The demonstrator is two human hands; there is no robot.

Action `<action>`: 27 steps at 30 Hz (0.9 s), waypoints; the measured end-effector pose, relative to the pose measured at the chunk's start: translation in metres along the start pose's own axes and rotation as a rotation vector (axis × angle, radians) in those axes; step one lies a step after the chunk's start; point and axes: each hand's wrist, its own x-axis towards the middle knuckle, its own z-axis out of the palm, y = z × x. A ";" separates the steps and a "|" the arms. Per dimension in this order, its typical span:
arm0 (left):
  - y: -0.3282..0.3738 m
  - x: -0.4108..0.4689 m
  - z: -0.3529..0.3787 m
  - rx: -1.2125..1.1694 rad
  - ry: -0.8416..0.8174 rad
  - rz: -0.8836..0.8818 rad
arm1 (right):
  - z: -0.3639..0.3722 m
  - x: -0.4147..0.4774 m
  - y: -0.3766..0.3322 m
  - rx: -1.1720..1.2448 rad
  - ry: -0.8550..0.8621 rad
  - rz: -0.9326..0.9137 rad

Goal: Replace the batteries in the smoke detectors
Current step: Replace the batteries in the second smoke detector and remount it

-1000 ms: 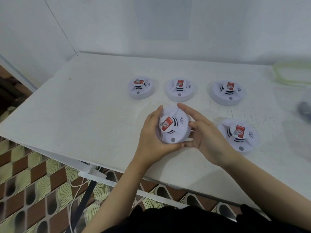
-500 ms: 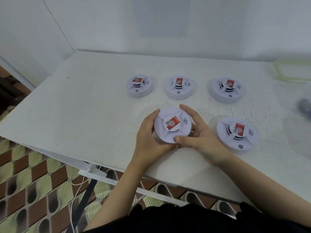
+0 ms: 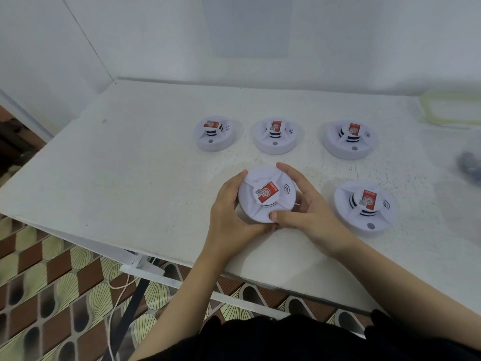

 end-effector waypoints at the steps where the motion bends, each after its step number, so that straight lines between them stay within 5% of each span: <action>1: 0.000 0.000 0.000 -0.001 0.001 0.005 | 0.000 0.000 0.000 0.003 -0.002 0.000; 27: -0.002 0.001 0.000 -0.003 -0.006 0.039 | -0.001 -0.001 0.001 0.005 -0.011 -0.008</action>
